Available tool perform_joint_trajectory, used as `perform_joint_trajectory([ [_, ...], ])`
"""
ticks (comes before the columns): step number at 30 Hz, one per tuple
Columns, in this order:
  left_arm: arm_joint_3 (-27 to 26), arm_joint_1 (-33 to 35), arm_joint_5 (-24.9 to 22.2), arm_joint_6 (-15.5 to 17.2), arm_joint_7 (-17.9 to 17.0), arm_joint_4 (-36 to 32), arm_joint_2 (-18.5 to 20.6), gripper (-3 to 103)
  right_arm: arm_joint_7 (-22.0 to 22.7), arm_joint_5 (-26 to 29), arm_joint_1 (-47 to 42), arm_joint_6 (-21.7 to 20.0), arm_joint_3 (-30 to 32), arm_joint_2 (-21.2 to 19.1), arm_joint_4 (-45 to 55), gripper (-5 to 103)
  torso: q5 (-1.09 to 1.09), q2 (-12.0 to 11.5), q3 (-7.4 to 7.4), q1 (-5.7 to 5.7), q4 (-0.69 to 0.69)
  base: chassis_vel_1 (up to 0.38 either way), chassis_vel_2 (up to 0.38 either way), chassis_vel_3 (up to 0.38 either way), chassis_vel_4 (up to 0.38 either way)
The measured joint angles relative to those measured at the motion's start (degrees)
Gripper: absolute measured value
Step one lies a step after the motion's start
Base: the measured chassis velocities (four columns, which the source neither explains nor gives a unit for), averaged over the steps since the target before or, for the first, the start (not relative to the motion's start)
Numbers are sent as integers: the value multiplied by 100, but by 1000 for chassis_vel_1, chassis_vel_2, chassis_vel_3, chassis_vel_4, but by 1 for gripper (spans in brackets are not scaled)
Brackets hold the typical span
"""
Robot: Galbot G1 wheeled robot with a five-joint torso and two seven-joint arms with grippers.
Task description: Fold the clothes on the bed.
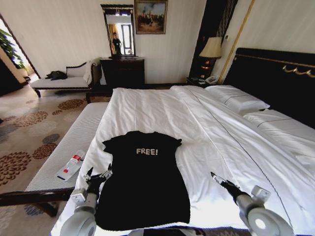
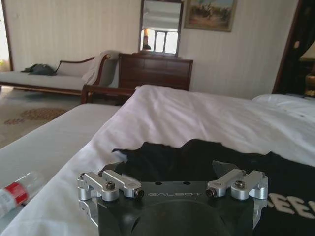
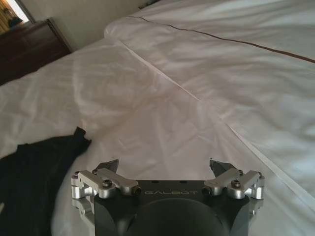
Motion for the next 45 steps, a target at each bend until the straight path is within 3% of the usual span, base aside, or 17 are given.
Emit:
perform_joint_trajectory([
  [2, 143, -122, 2, -147, -20, 79, 42, 100, -30, 261, 251, -6, -33, -175, -144, 100, -3, 0, 0, 0, 2, 0, 0, 0, 0],
  [5, 418, -290, -210, -835, 178, 508, 327, 100, -82, 862, 1125, -45, -346, -517, -636, 100, -1, 0, 0, 1, 2, 0, 0, 0, 0],
  [11, 388, -243, -283, -964, 151, 910, 565, 100, 79, 1653, 2566, -208, -1113, -562, -1728, 100, -1, 0, 1, 0, 3, 0, 0, 0, 0],
  [14, 184, -8, -429, -928, 147, 868, 609, 100, 288, 2073, 3531, -388, -1526, -261, -2528, 100, -1, 0, 0, 1, 3, 0, 0, 0, 0],
  [17, 108, 84, -442, -941, 168, 832, 664, 100, 357, 2160, 3981, -478, -1764, 9, -2985, 100, 1, 0, 1, 1, 3, 0, 0, 0, 0],
  [20, 127, 63, -331, -942, 165, 778, 723, 100, 381, 2133, 4526, -528, -2073, 336, -3657, 100, -2, 0, 0, 0, 1, 0, 0, 0, 0],
  [24, 97, 183, -388, -939, 136, 651, 731, 100, 365, 1813, 5230, -572, -2360, 1071, -4288, 100, 0, 0, 1, 1, 5, 0, 0, 0, 0],
  [30, -54, 317, -353, -1006, 160, 544, 721, 100, 258, 1392, 5686, -579, -2527, 1496, -4841, 101, -3, 0, 0, -1, 2, 0, 0, 0, 0],
  [42, -43, 348, -268, -1091, 219, 562, 539, 100, 136, 895, 5719, -488, -2568, 1585, -5239, 97, -2, 1, -1, -1, 2, 0, 0, 0, 0],
  [45, -63, 363, -276, -1099, 218, 577, 467, 100, 211, 893, 5673, -517, -2574, 1574, -5181, 88, -2, 1, -1, -1, 1, 0, 0, 0, 0],
])
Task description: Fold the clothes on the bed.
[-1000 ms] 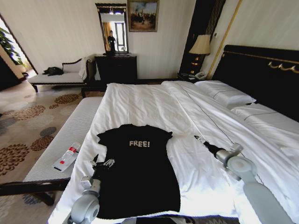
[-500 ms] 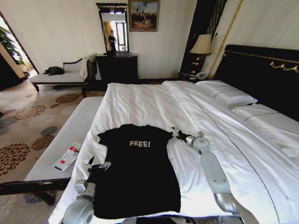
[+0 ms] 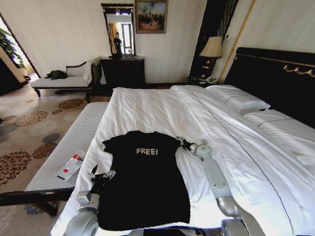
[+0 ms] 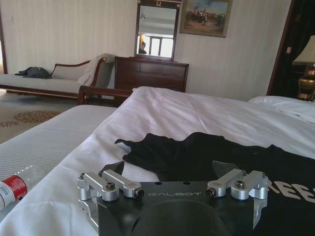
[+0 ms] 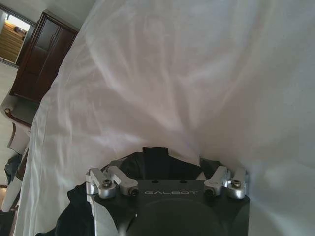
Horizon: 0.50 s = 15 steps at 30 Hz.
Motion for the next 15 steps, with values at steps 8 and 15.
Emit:
perform_joint_trajectory([
  [8, -41, 0, 47, -53, -1, 37, -88, 100, 73, -12, -95, -68, -34, -33, 180, 61, 1, 0, 0, 0, 0, 0, 0, 0, 0],
  [15, -130, -63, -26, -54, -1, 47, -209, 100, 286, -63, -98, -46, -78, 1, 326, 33, 1, 0, 0, 0, 1, 0, 0, 0, 0],
])
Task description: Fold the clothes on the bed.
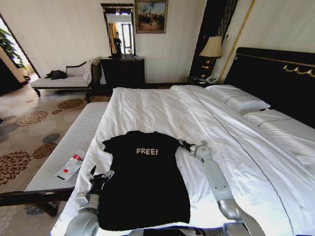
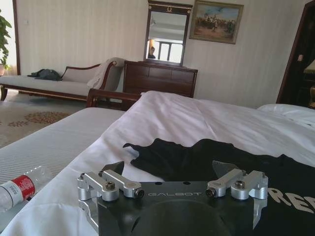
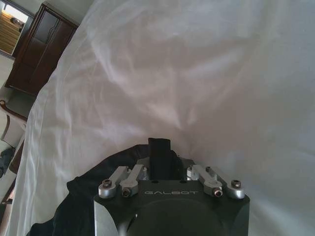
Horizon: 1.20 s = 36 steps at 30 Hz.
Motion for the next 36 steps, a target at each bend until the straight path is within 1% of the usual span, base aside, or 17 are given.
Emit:
perform_joint_trajectory([
  [1, 0, 0, 0, 0, 0, 0, 0, 100, 0, 0, 0, 0, 0, 0, 0, 33, 0, 0, 0, 0, 0, 0, 0, 0, 0],
  [5, -46, -8, -22, -5, 3, 26, 2, 100, 35, -57, 35, 23, -71, 27, -30, 12, 0, 0, 0, 0, 0, 0, 0, 0, 0],
  [6, -46, -8, -22, -5, 3, 26, 2, 100, 35, -57, 35, 23, -71, 27, -30, 12, 0, 0, 0, 0, 0, 0, 0, 0, 0],
  [7, -48, -8, -25, -11, 4, 33, 2, 100, 28, -68, 38, 27, -87, 31, -42, 7, 0, 0, 0, 0, 0, 0, 0, 0, 0],
  [8, -50, -6, -27, -16, 5, 42, -2, 100, 20, -86, 40, 34, -100, 36, -44, 7, 0, 0, 0, 0, 0, 0, 0, 0, 0],
  [9, -49, -1, -28, -19, 7, 44, -8, 100, 21, -111, 44, 47, -113, 40, -44, 2, 0, 0, 0, 0, 0, 0, 0, 0, 0],
  [10, -45, 2, -30, -20, 7, 44, -12, 100, 24, -141, 48, 58, -127, 44, -44, 1, 0, 0, 0, 0, 0, 0, 0, 0, 0],
  [22, -2, -62, -75, -20, 13, 17, -15, 100, -47, -620, -48, 209, -334, -8, 200, 1, 0, 0, 0, 1, 0, 0, 0, 0, 0],
  [25, -11, -27, -75, -20, 23, -3, -23, 100, -193, -1008, -217, 331, -509, -89, 525, 1, 0, 0, 0, 0, 0, 0, 0, 0, 0],
  [26, -11, -27, -75, -20, 23, -3, -23, 100, -193, -1008, -217, 331, -509, -89, 525, 1, 0, 0, 0, 0, 0, 0, 0, 0, 0],
  [28, -13, -11, -75, -22, 27, -7, -28, 100, -243, -1175, -292, 382, -612, -125, 661, 1, -1, 0, 0, 0, 0, 0, 0, 0, 0],
  [29, -14, 6, -70, -33, 36, -12, -34, 100, -332, -1462, -390, 470, -795, -173, 825, 1, 0, 0, 0, 0, 0, 0, 0, 0, 0],
  [31, -18, 25, -60, -50, 60, -24, -44, 100, -451, -1826, -452, 619, -1020, -202, 911, 1, -2, 0, 0, 0, 0, 0, 0, 0, 0],
  [32, -18, 25, -60, -50, 60, -24, -44, 100, -451, -1826, -452, 619, -1020, -202, 911, 1, -2, 0, 0, 0, 0, 0, 0, 0, 0],
  [36, -56, 75, -51, -72, 81, -63, -75, 100, -667, -2467, -438, 920, -1445, -166, 877, 1, -1, 0, 0, 0, 0, 0, 0, 0, 0],
])
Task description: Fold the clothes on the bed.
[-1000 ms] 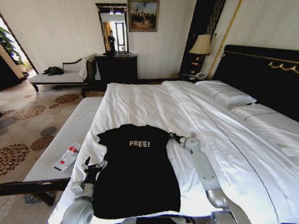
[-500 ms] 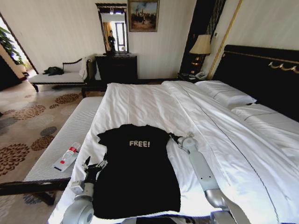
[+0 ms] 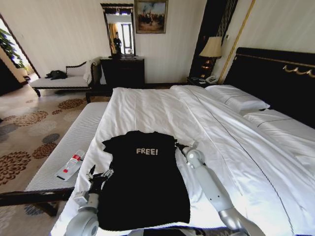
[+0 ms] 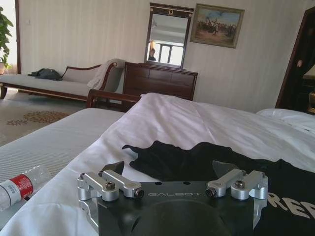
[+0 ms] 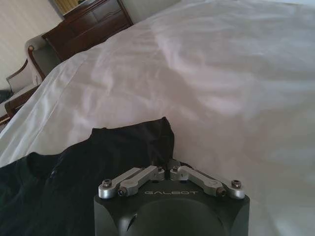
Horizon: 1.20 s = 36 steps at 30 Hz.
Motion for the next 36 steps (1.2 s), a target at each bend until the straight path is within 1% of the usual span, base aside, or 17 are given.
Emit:
perform_joint_trajectory([
  [1, 0, 0, 0, 0, 0, 0, 0, 100, 0, 0, 0, 0, 0, 0, 0, 1, 0, 0, 0, 0, 0, 0, 0, 0, 0],
  [5, -83, 46, 1, -28, 24, -13, 0, 100, -52, -532, 104, 219, -305, 57, -34, 1, 0, 0, 0, 0, 1, 0, 0, 0, 0],
  [6, -83, 46, 1, -28, 24, -13, 0, 100, -52, -532, 104, 219, -305, 57, -34, 1, 0, 0, 0, 0, 1, 0, 0, 0, 0],
  [11, -110, 72, 0, -37, 31, -22, -12, 100, -35, -905, 60, 331, -555, 57, 68, 1, 0, 0, 0, 0, 0, 0, 0, 0, 0],
  [13, -111, 70, 0, -37, 31, -22, -19, 100, -15, -1147, 45, 420, -649, 99, 70, 1, 0, 0, 0, 0, 0, 0, 0, 0, 0],
  [20, -111, 11, -34, -37, 23, -6, -26, 100, 68, -1518, -9, 597, -881, 203, 70, 1, 0, 0, 0, 0, 0, 0, 0, 0, 0],
  [21, -111, 4, -34, -36, 22, -6, -34, 100, 72, -1588, -33, 637, -933, 206, 69, -1, 0, 0, 0, 0, 0, 0, 0, 0, 0],
  [24, -110, 1, -33, -34, 21, 0, -61, 100, 51, -1654, -103, 734, -1039, 198, 95, 14, 0, 0, 0, 0, 0, 0, 0, 0, 0],
  [25, -110, 1, -33, -34, 21, 0, -61, 100, 51, -1654, -103, 734, -1039, 198, 95, 14, 0, 0, 0, 0, 0, 0, 0, 0, 0],
  [26, -107, 2, -32, -34, 19, 5, -71, 100, 27, -1671, -152, 783, -1090, 187, 128, 20, 0, 0, 0, 0, 0, 0, 0, 0, 0],
  [27, -104, 1, -31, -33, 18, 11, -77, 100, 14, -1674, -200, 811, -1131, 176, 172, 20, 0, 0, 0, 0, 0, 0, 0, 0, 0],
  [29, -92, -6, -29, -32, 14, 23, -83, 100, 8, -1679, -315, 873, -1219, 150, 307, 30, 1, 0, 0, 0, 0, 0, 0, 0, 0],
  [30, -92, -6, -29, -32, 14, 23, -83, 100, 8, -1679, -315, 873, -1219, 150, 307, 30, 1, 0, 0, 0, 0, 0, 0, 0, 0],
  [33, -67, -36, -28, -24, 12, 44, -93, 100, 6, -1729, -497, 1063, -1357, 78, 554, 46, 0, 0, 0, 0, 0, 0, 0, 0, 0],
  [34, -67, -36, -28, -24, 12, 44, -93, 100, 6, -1729, -497, 1063, -1357, 78, 554, 46, 0, 0, 0, 0, 0, 0, 0, 0, 0],
  [35, -56, -46, -25, -20, 11, 45, -96, 100, 5, -1760, -563, 1117, -1388, 42, 666, 52, 0, 0, 0, 0, 0, 0, 0, 0, 0],
  [36, -47, -53, -22, -17, 8, 46, -97, 100, -1, -1790, -616, 1145, -1403, 8, 778, 52, 0, 0, 0, 0, 0, 0, 0, 0, 0],
])
